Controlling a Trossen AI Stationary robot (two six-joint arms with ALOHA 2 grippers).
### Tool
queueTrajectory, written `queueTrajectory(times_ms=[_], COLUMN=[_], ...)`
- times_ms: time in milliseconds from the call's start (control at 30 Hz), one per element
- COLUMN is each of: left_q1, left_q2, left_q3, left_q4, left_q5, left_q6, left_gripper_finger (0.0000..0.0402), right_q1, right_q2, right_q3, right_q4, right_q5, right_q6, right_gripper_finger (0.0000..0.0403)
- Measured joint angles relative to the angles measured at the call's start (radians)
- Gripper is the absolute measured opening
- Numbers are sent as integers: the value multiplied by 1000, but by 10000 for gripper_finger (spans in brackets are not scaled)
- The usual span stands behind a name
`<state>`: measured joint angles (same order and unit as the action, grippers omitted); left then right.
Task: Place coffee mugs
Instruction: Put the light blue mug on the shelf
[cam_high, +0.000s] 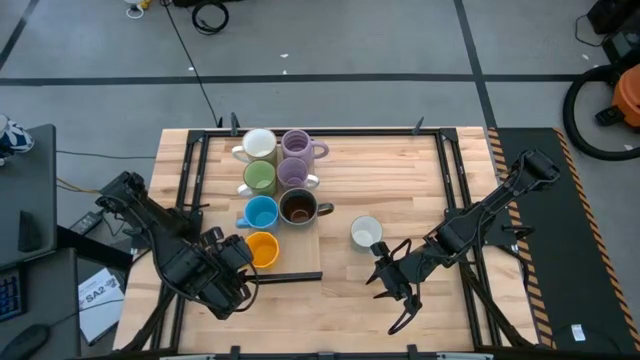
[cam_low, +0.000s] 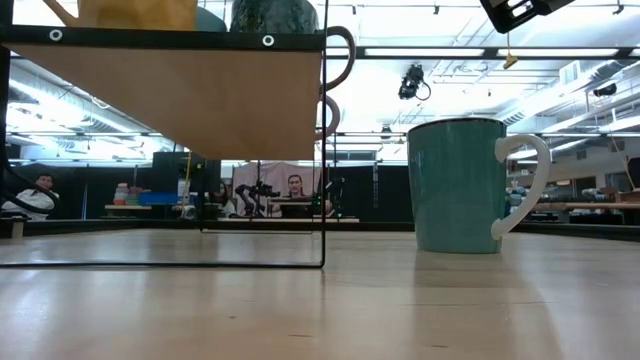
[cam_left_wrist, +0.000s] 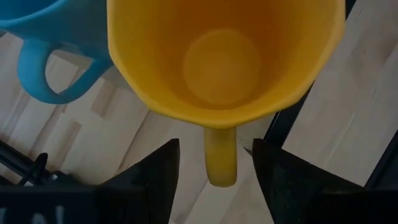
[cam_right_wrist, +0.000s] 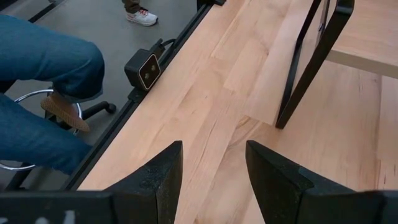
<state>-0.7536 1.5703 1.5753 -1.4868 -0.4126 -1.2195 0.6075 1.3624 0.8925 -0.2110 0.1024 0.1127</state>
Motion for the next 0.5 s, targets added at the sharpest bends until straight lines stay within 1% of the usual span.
queueTrajectory(times_ms=[200,333,500], left_q1=[0,-1,-5], left_q2=[-20,-56,-99], left_q3=[8,23,56], left_q4=[-4,-6,-6], left_q5=[0,-1,-1], left_q6=[0,0,0], left_gripper_finger=[207,207,206], right_q1=[0,0,0], right_q2=[0,-1,-14], right_q3=[0,0,1], right_q4=[2,22,37], right_q5=[0,0,0], right_q6=[4,48,60], right_gripper_finger=[181,181,181])
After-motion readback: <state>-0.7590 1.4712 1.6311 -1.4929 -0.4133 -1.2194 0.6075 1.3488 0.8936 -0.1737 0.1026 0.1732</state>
